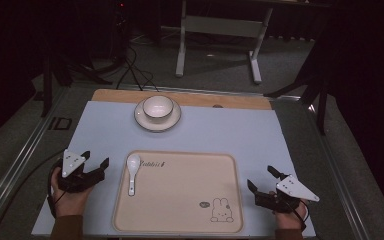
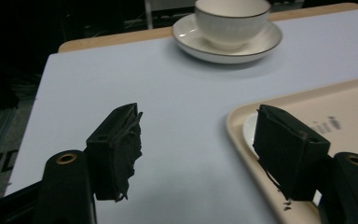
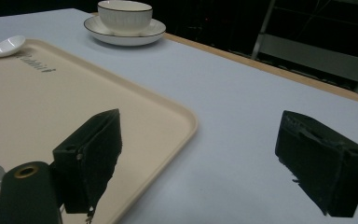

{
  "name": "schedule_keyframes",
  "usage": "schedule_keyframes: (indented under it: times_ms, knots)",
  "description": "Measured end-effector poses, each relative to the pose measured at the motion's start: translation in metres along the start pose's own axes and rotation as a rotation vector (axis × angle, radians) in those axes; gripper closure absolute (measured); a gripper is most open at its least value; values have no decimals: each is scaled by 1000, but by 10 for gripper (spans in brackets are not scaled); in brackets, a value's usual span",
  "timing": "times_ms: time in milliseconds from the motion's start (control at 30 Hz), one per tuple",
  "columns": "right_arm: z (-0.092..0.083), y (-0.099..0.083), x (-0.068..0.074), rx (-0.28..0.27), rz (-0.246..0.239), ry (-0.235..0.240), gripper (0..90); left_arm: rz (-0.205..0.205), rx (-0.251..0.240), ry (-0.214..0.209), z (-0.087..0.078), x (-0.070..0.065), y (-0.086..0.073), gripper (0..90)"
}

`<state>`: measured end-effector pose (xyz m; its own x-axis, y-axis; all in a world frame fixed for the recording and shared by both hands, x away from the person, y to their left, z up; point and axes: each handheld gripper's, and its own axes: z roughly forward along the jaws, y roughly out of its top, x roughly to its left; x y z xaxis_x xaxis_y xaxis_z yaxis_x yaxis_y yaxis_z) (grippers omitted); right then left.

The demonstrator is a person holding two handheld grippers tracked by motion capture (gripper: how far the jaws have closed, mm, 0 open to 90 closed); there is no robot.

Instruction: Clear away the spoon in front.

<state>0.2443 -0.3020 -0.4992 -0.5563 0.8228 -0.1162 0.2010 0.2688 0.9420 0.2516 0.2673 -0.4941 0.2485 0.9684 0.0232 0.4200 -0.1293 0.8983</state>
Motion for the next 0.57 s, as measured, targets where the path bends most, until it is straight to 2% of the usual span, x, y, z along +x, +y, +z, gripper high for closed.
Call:
schedule_keyframes:
  times_ms: [233, 567]
  knots:
    - [-1, -1, -6, -3, 17, -10, 142, -20, 15, 28, 5, 13, -5, 306]
    - [-1, -3, -12, -2, 33, -23, 142, -14, 24, 49, 9, 16, -7, 305]
